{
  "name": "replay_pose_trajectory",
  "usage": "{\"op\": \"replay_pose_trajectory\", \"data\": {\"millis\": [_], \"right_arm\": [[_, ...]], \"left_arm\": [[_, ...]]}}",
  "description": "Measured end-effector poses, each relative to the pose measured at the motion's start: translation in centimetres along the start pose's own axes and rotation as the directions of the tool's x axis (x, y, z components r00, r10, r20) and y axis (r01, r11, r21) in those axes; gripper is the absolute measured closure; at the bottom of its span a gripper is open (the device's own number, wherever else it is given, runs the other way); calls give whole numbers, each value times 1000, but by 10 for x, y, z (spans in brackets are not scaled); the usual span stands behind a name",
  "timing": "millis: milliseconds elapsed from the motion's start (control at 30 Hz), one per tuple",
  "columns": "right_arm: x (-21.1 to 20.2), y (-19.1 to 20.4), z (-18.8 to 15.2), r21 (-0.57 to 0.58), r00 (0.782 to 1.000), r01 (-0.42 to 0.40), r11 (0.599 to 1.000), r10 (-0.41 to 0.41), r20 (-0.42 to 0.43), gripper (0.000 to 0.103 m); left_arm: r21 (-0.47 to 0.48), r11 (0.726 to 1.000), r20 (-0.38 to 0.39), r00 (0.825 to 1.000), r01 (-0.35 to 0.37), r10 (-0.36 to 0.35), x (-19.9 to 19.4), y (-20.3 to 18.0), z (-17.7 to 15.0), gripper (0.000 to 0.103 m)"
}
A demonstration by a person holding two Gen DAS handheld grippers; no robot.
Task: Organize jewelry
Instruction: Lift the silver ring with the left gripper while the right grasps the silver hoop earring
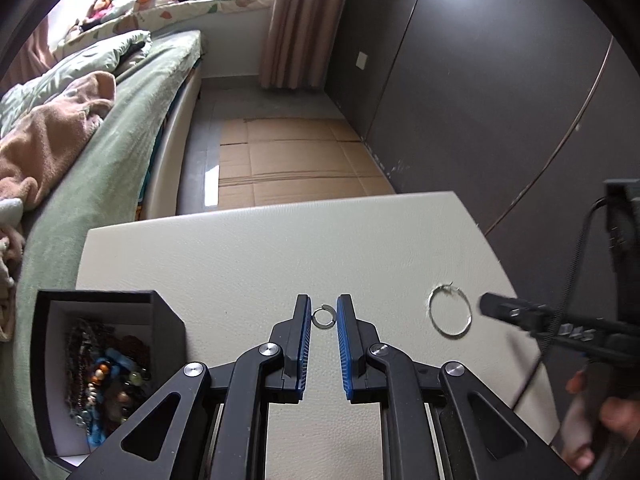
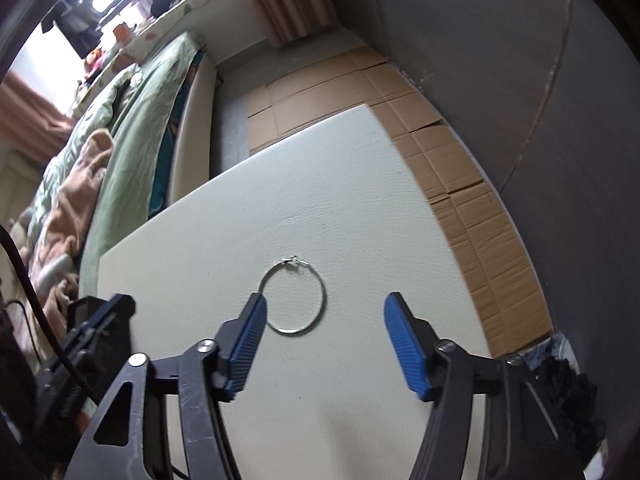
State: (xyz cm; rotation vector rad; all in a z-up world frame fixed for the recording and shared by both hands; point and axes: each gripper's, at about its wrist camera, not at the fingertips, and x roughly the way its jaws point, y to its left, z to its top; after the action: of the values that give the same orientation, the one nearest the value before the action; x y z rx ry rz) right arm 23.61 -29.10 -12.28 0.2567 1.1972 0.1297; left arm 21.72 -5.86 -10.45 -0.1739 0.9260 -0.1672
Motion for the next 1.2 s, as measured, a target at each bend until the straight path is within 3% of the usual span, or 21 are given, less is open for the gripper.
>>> {"op": "replay_pose_trajectory", "data": {"millis": [267,367,800,867,1033,1200], "right_arm": [[13,20,8,-96,997,83,992,-82,14,47],[21,29,11,-139,989,145,980,-144,17,53],[41,56,23,-245,969,245,938,-239,54,57],[41,55,27,-236,970,244,940,-237,58,59],[37,49,30,-210,981,194,958,-189,44,91],[35,41,27,-157,998,52,986,-56,-22,91]], "left_arm": [[-30,999,28,999,34,-33,-11,15,12,89],[-42,998,33,999,43,-42,-12,19,17,89],[-108,992,55,997,63,-57,-12,47,35,89],[-114,991,55,997,64,-58,-11,50,36,89],[-129,989,59,996,71,-63,-14,55,39,89],[-135,988,64,996,77,-69,-19,56,39,89]]}}
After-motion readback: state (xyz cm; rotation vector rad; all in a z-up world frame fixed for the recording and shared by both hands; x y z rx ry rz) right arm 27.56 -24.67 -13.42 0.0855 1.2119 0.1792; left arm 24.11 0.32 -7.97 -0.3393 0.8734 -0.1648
